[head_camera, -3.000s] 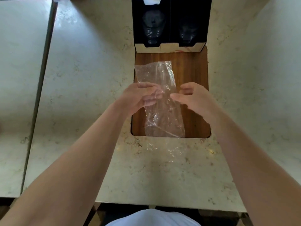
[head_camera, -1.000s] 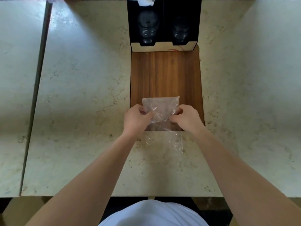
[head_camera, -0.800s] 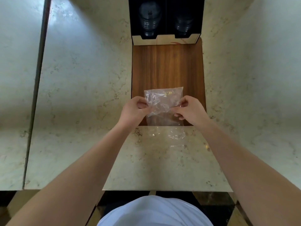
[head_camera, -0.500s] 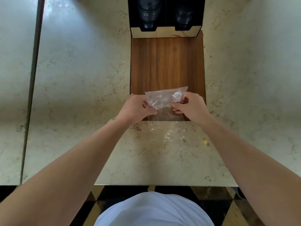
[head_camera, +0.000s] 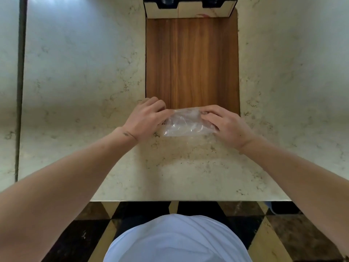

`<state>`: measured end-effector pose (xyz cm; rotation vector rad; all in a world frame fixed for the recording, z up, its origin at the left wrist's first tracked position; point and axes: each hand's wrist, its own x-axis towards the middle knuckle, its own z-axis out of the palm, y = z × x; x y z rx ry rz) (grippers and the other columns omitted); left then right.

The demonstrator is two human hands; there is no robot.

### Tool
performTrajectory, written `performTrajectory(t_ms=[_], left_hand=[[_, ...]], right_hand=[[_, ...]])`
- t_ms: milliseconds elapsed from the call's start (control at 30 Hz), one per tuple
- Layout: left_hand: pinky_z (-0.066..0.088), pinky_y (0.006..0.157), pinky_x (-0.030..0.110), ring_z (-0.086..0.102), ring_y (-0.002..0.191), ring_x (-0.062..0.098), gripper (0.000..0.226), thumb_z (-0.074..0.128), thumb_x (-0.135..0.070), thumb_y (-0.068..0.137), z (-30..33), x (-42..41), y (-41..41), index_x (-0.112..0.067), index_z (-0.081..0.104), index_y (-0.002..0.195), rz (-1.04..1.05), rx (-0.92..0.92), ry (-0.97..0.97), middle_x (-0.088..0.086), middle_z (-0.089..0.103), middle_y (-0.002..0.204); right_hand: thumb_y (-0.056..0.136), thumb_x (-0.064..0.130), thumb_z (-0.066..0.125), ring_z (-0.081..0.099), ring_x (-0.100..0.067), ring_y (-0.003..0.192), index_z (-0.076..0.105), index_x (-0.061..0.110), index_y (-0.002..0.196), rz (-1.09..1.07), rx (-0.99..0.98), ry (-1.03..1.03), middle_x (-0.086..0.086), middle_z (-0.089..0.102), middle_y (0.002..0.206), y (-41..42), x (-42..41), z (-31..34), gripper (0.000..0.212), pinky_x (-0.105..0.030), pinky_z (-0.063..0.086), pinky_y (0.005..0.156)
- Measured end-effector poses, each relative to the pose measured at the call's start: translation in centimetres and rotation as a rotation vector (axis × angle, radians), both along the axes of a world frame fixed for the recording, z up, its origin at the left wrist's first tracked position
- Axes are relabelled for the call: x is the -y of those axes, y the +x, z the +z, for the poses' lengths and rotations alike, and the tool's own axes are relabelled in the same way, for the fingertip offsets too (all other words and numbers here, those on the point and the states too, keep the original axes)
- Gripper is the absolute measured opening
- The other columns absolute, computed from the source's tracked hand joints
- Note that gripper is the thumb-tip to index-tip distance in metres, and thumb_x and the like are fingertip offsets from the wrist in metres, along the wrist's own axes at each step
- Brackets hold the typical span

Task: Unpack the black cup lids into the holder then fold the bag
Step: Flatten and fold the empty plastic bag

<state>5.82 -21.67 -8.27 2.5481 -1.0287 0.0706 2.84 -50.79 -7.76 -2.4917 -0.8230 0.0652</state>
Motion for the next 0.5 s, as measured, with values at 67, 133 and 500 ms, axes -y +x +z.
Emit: performTrajectory(t_ms=[67, 133, 500], left_hand=[[0.049, 0.059, 0.038, 0.06, 0.071, 0.031, 0.024, 0.073, 0.016, 0.082, 0.0, 0.0, -0.2, -0.004, 0.074, 0.095, -0.031, 0.042, 0.013, 0.015, 0.065, 0.082], [0.049, 0.06, 0.041, 0.056, 0.071, 0.03, 0.025, 0.072, 0.018, 0.079, 0.0, 0.0, -0.5, -0.004, 0.071, 0.092, -0.065, 0.058, 0.039, 0.016, 0.061, 0.084], [0.053, 0.079, 0.05, 0.057, 0.094, 0.035, 0.028, 0.057, -0.022, 0.094, 2.9, 1.8, -3.1, -0.005, 0.079, 0.096, 0.181, -0.185, 0.151, 0.016, 0.062, 0.105]], right_hand=[[0.091, -0.01, 0.066, 0.068, -0.039, 0.103, 0.074, -0.009, 0.108, 0.048, 0.048, -0.035, -0.024, 0.071, 0.117, 0.1, 0.5, -0.2, 0.019, -0.047, 0.06, 0.086], [0.094, -0.001, 0.065, 0.065, -0.04, 0.104, 0.076, -0.004, 0.11, 0.08, 0.077, -0.106, -0.021, 0.071, 0.12, 0.2, 0.9, -0.2, 0.019, -0.05, 0.058, 0.084], [0.092, 0.005, 0.061, 0.06, -0.029, 0.101, 0.081, 0.013, 0.1, -0.046, -0.131, -0.309, -0.005, 0.076, 0.111, 1.2, -1.3, 3.5, 0.024, -0.044, 0.048, 0.084]])
